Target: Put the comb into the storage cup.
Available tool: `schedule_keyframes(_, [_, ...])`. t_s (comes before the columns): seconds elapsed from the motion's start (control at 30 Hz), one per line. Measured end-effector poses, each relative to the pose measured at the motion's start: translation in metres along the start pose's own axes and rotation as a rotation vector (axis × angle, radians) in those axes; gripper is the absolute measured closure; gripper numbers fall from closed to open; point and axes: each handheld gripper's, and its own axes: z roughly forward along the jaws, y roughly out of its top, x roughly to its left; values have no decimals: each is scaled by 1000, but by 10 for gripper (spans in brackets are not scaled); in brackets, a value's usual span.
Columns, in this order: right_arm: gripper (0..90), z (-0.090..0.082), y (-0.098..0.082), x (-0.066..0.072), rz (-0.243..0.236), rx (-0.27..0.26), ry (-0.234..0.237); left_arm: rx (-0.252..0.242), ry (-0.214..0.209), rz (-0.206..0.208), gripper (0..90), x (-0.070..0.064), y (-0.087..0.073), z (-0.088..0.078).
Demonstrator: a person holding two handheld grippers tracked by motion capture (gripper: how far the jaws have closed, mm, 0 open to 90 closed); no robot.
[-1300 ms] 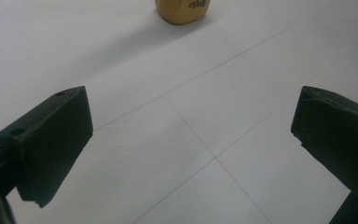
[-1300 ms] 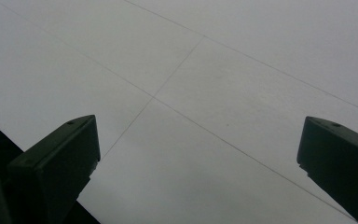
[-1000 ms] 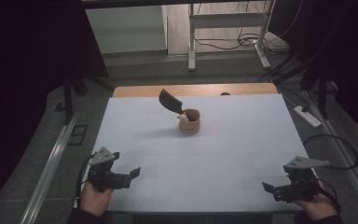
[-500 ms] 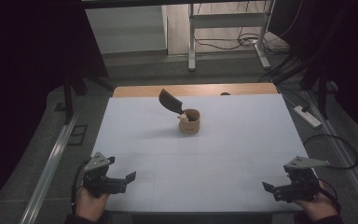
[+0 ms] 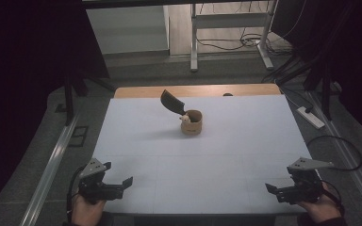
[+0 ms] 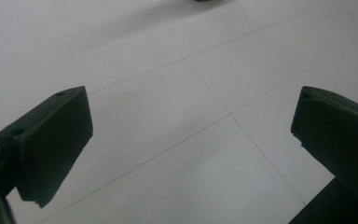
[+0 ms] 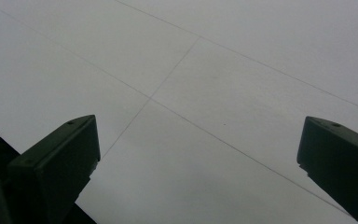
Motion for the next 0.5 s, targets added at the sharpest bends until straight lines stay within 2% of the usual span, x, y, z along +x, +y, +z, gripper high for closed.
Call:
schedule_keyframes(0.33, [0, 0, 0, 0, 9, 0, -7, 24, 11, -3, 0, 0, -6, -1])
schedule_keyframes(0.5, [0, 0, 0, 0, 10, 1, -12, 33, 35, 2, 0, -1, -8, -2])
